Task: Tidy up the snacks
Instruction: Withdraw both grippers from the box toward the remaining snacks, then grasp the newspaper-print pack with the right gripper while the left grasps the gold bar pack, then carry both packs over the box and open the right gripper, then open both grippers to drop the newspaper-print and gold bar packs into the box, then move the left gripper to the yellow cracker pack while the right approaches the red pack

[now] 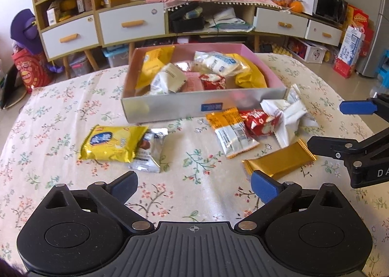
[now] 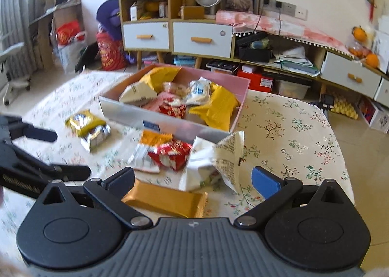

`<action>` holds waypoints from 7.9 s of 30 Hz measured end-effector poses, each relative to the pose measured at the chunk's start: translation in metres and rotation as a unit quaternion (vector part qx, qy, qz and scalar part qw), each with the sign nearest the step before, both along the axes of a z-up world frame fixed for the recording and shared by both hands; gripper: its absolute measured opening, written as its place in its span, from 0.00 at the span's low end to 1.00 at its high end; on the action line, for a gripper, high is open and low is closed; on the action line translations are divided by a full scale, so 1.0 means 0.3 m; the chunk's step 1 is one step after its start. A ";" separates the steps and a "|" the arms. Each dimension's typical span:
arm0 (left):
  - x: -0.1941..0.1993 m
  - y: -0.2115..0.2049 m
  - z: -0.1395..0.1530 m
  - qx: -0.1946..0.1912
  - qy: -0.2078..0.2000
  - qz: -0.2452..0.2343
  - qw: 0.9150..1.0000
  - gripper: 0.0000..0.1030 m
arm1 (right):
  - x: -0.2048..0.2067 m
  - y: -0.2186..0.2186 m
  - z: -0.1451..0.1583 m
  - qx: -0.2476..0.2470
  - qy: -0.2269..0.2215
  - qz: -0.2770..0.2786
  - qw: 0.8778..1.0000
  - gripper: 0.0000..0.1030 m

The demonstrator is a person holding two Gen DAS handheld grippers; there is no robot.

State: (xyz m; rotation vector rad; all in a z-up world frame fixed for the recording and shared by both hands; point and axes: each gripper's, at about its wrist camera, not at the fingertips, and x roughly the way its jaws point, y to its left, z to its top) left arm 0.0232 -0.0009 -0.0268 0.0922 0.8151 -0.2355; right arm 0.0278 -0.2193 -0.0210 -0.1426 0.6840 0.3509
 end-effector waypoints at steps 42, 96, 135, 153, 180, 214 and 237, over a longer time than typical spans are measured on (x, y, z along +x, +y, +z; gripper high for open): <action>0.050 -0.308 -0.093 0.022 0.001 -0.263 0.964 0.37 | 0.154 -0.069 -0.108 0.048 0.046 0.008 0.998 0.54; 0.055 -0.073 0.131 -0.033 -0.018 -0.060 0.997 0.28 | 0.141 -0.067 0.026 0.087 0.004 -0.013 0.996 0.53; 0.675 -0.035 0.112 -0.059 -0.015 -0.008 0.998 0.28 | 0.383 0.151 0.020 0.111 0.021 0.051 0.992 0.61; 0.641 -0.040 0.113 -0.058 -0.026 -0.010 0.998 0.49 | 0.384 0.103 0.065 0.108 -0.005 0.029 0.994 0.87; 0.257 0.104 0.141 -0.038 -0.019 0.032 0.999 0.93 | 0.173 0.061 0.133 0.044 -0.005 0.011 0.999 0.99; 0.244 0.235 -0.060 -0.055 0.015 0.229 0.972 0.95 | 0.108 0.129 -0.020 0.001 0.027 0.031 0.999 1.00; 0.215 0.316 -0.078 0.013 0.026 0.217 0.976 0.94 | 0.167 0.107 -0.087 -0.032 0.039 0.008 0.999 1.00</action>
